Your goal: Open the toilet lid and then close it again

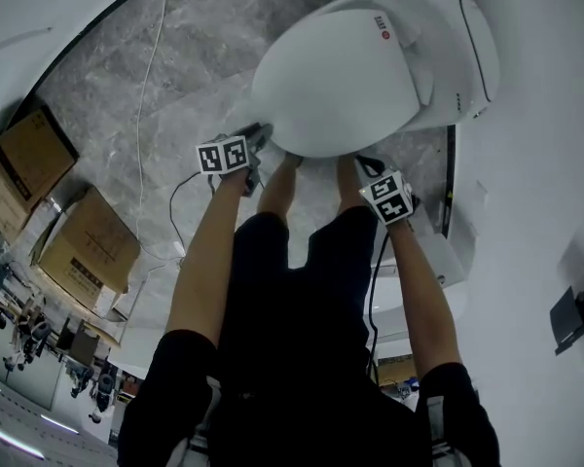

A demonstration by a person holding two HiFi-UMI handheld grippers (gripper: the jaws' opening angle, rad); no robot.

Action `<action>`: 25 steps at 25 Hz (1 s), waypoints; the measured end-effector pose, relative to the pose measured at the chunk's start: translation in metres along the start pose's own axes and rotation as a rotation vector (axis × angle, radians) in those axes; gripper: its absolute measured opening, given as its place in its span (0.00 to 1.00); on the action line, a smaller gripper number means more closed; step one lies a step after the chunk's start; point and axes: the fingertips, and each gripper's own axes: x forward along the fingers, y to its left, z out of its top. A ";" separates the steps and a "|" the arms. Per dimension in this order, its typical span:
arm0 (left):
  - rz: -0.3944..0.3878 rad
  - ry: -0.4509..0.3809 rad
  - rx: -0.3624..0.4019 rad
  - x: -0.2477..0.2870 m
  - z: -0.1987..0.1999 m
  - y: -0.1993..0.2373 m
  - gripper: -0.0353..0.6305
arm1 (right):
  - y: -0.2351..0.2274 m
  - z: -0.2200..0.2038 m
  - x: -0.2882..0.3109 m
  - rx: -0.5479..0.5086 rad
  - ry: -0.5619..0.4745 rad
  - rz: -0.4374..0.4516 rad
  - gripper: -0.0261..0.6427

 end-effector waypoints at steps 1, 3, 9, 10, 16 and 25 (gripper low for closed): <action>0.009 0.001 0.002 0.002 -0.001 0.002 0.23 | -0.001 0.000 0.001 0.001 0.001 0.000 0.04; 0.021 0.002 -0.001 0.005 -0.001 0.006 0.23 | -0.004 0.000 0.003 0.002 0.004 0.000 0.04; 0.045 0.021 -0.006 0.012 -0.002 0.014 0.23 | -0.009 -0.001 0.008 0.010 0.007 0.008 0.04; 0.050 0.026 -0.003 0.014 -0.002 0.015 0.23 | -0.009 -0.001 0.009 0.011 0.008 0.010 0.04; 0.085 0.050 0.009 0.020 -0.004 0.024 0.23 | -0.009 -0.003 0.015 0.014 0.013 0.020 0.04; 0.155 0.055 0.011 0.028 -0.005 0.038 0.27 | -0.011 -0.008 0.019 0.017 0.029 0.031 0.04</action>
